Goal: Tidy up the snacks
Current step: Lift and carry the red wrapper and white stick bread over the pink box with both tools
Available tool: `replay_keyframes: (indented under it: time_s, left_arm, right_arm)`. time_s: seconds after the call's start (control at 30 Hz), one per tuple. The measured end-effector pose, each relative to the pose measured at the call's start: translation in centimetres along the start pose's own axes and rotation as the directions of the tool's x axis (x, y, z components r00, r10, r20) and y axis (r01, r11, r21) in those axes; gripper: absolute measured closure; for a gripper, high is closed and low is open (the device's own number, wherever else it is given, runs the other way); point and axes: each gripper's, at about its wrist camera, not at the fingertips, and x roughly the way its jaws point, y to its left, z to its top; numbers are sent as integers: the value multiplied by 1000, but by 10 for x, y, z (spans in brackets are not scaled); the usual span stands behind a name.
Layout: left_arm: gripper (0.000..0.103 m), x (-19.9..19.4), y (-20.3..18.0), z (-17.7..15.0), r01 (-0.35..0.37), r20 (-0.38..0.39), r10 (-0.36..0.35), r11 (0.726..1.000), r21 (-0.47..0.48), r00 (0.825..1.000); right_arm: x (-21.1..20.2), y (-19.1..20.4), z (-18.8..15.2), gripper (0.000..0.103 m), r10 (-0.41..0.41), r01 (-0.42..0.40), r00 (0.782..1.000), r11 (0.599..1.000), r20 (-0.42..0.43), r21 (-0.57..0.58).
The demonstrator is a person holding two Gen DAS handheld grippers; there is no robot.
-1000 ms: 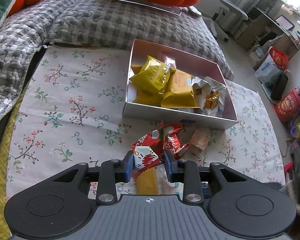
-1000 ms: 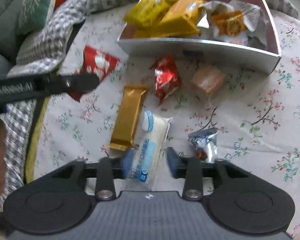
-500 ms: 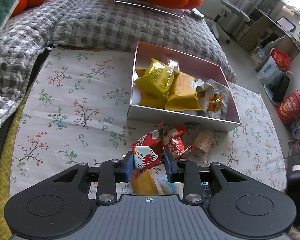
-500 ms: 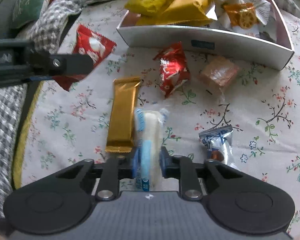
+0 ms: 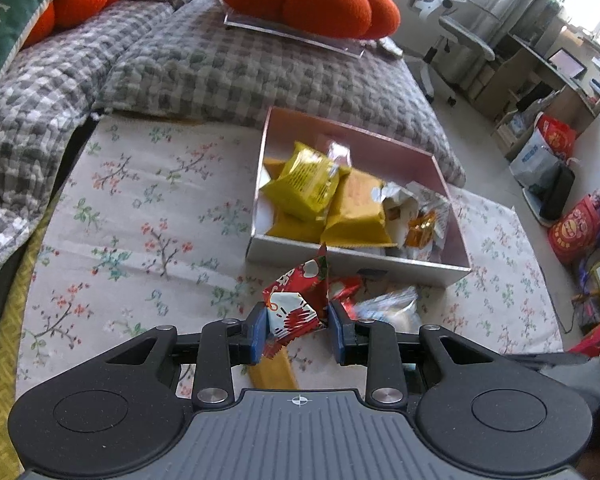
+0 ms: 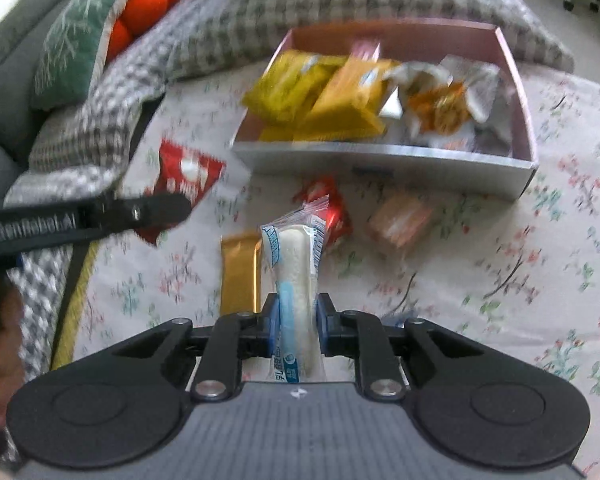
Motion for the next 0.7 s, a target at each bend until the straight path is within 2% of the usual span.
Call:
replay_keyframes:
  time_s: [0.17,0.43,0.57,0.7]
  left_arm:
    - [74,3,-9,13,27,40,-27,1000,-8,999]
    - [74,37,-29,46,86,62,-86,996,2,994]
    - [74,60,-42,58,127,66,-127,992,9,990]
    - [74,75,-53,68,176,81,-176,984,9,981]
  right_arm:
    - [-19,-25,21,87,-31,23,994,996,103,81]
    - [-31,-68,53,87,-89,35,968,974,235,223]
    - [-25,-83,72,87,-132,66,951,970,279,235]
    - [-15,-91,86,87,-182,126,937,972,298,198]
